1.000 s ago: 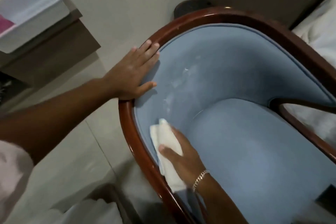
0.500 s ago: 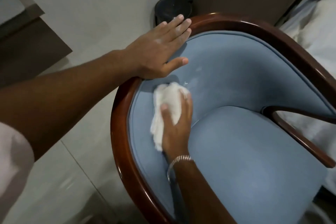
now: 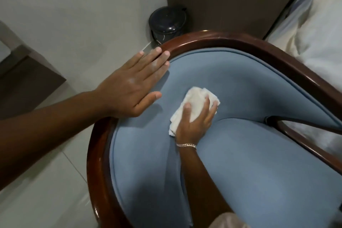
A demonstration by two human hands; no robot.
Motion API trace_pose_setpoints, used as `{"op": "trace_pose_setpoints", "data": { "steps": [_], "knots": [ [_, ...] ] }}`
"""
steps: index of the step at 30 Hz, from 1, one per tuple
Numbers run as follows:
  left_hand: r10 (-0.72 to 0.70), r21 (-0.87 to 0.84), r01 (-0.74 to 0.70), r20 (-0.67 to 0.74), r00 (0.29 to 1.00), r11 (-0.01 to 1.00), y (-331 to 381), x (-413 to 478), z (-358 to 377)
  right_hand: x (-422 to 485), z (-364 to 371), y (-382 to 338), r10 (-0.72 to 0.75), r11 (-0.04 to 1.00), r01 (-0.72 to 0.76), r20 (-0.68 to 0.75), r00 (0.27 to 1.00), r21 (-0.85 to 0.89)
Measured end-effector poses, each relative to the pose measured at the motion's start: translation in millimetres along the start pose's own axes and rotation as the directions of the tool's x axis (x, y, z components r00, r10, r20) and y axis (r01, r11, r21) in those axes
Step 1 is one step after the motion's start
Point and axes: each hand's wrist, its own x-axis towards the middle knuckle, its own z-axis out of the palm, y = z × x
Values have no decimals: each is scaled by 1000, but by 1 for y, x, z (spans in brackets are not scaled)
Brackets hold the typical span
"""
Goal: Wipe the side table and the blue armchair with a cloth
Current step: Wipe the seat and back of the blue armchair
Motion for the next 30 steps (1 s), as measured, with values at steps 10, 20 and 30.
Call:
{"op": "trace_pose_setpoints", "data": {
  "steps": [10, 20, 30],
  "knots": [
    [107, 92, -116, 92, 990, 989, 3, 6, -8, -58, 2, -25, -94, 986, 72, 144, 985, 148],
    [156, 20, -155, -47, 987, 988, 1, 3, 6, 49, 8, 60, 241, 966, -195, -323, 915, 168],
    [71, -183, -69, 1, 997, 981, 0, 2, 0, -119, -75, -42, 431, 886, -446, 585, 687, -129]
  ]
}}
